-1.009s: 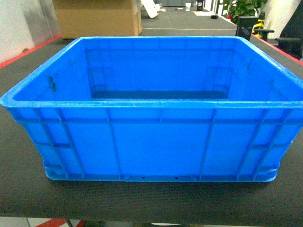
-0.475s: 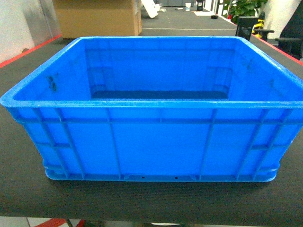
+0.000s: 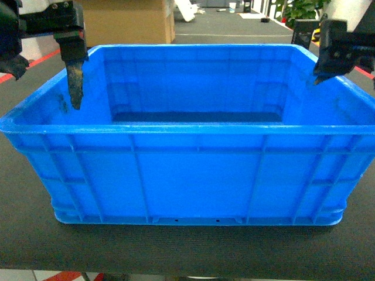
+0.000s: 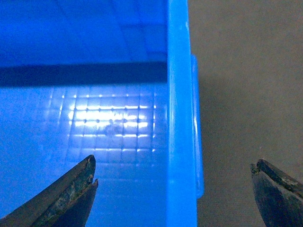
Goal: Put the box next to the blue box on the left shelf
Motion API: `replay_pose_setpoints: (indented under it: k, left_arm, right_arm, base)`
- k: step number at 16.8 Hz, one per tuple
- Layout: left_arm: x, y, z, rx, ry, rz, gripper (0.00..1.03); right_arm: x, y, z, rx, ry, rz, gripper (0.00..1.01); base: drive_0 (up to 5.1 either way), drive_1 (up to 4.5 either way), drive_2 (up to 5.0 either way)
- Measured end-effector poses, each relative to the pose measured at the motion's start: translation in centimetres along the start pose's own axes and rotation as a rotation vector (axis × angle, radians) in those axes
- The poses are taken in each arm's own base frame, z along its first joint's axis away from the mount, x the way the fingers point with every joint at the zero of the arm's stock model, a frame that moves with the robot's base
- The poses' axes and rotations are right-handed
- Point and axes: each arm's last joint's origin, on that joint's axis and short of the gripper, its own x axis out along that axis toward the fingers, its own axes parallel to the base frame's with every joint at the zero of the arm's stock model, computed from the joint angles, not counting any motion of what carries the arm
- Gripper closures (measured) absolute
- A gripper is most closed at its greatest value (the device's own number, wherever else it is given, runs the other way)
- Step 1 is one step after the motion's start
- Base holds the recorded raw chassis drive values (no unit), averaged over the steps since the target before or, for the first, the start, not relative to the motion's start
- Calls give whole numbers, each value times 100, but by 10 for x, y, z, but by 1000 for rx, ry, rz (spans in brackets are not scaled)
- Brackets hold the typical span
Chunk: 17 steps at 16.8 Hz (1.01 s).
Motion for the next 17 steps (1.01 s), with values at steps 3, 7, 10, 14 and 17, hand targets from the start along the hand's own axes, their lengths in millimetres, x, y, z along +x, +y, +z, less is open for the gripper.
replay_pose_setpoints:
  k: [3,7,10,14,17]
  left_arm:
    - [16,2,-8,3,62,30,5]
    - [25,0,-14,12,134,37,5]
    - [32,0,-20,25,165,39,18]
    - [32,-1,-21,50,177,47,48]
    - [32,0,-23,57,194,72,76]
  right_arm:
    - [20,0,-12,13,62,-2,3]
    - [21,5,-10,5,58,8,3]
    - [23,4,-10,5,59,1,3]
    - [23,4,-12,1,68,-2,32]
    - [23,3,-13,-4,78,-10,60]
  base:
    - [0,0,0]
    - [0,0,0]
    - [0,0,0]
    - [0,0,0]
    - [0,0,0]
